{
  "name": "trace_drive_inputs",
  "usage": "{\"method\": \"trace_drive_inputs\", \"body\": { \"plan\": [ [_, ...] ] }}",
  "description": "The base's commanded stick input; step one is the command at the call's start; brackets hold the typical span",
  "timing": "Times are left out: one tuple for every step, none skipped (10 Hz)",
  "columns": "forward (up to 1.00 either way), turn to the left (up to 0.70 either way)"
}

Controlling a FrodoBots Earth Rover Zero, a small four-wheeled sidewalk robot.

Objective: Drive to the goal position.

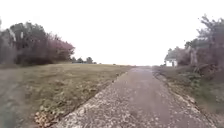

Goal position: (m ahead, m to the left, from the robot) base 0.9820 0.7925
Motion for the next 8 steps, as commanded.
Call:
{"method": "trace_drive_inputs", "body": {
  "plan": [
    [0.85, 0.0],
    [0.85, 0.0],
    [0.85, 0.0],
    [0.85, 0.0],
    [0.85, -0.11],
    [0.85, -0.34],
    [0.85, -0.34],
    [0.85, -0.34]
  ]
}}
